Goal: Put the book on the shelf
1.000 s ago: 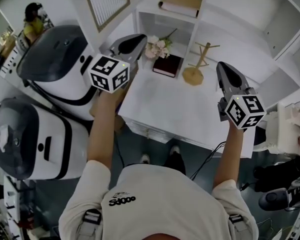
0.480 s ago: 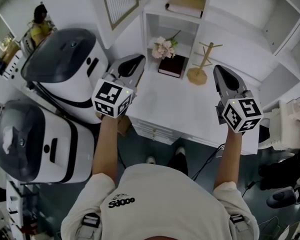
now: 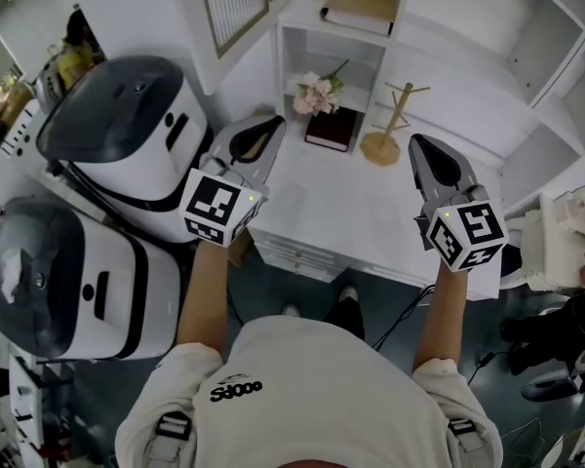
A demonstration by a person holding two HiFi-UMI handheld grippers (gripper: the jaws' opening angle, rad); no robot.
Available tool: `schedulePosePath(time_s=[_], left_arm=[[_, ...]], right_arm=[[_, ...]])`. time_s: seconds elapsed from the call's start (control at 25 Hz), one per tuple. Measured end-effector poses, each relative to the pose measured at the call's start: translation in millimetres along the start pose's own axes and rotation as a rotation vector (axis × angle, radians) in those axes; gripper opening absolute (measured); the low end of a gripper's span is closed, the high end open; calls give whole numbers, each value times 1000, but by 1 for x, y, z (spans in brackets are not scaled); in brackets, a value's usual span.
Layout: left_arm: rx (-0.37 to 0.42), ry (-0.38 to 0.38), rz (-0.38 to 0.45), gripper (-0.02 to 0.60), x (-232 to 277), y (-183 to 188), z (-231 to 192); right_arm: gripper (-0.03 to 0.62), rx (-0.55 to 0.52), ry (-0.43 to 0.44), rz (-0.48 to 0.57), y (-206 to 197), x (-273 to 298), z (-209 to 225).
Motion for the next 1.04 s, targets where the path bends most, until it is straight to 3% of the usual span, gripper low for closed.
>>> schedulePosePath(time_s=[0.16,1.04], left_arm=[[9,-2,2,17,4,0,4],[58,-24,-27,17,13,-11,4]], right_arm=[[2,-50,-8,-28,-3,3,-4],[2,-26,-16,-22,-5,17,-4]])
Point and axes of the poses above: the fingertips, and each gripper's own axes: x forward along the fingers, z to its right, y out of its top, the point moved 1 cm from there along -x, backward along the fingers, and after that the axes turned 2 degrees about x, right-handed, at the moved point
